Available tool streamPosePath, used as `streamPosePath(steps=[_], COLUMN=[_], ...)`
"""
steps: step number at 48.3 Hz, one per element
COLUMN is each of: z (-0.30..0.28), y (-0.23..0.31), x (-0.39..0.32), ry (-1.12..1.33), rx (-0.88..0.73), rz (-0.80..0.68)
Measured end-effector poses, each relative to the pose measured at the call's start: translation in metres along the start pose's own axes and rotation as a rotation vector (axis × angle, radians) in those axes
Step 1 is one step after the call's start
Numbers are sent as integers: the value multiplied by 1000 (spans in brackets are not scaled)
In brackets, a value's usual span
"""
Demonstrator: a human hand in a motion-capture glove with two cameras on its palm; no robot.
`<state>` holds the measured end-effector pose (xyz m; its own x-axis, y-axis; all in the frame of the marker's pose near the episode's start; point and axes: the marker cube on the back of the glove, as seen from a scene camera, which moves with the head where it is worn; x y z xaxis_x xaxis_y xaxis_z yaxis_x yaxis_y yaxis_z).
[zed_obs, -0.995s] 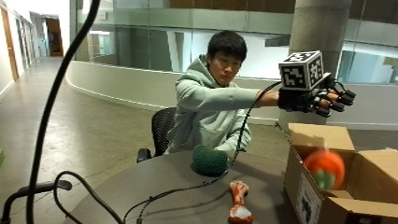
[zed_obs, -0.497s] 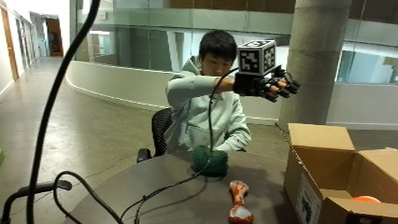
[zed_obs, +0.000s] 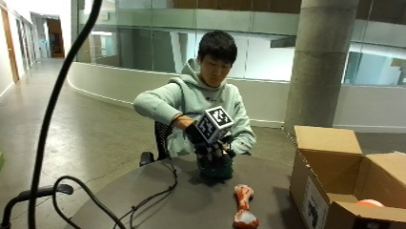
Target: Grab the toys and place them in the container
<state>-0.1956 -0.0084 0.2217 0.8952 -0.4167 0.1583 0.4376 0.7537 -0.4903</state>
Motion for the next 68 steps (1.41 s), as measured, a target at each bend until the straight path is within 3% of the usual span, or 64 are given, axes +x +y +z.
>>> streamPosePath(steps=[4,19,30,38,44,48,54,61,68], z=[19,9,-2,-81,-137,-190,-257,-329,-364], y=[-12,-36,-38,-36,-10,-6,19,-8,-57], x=[-3,-6,-18,15,-4,-4,-61,-98,-87], ry=[54,129,125,48,150,244,61,34,-115], rx=[6,321,350,318,457,607,712,805,879], rz=[-36,-96,-145,-243,-255,-130,-138,-69,-6])
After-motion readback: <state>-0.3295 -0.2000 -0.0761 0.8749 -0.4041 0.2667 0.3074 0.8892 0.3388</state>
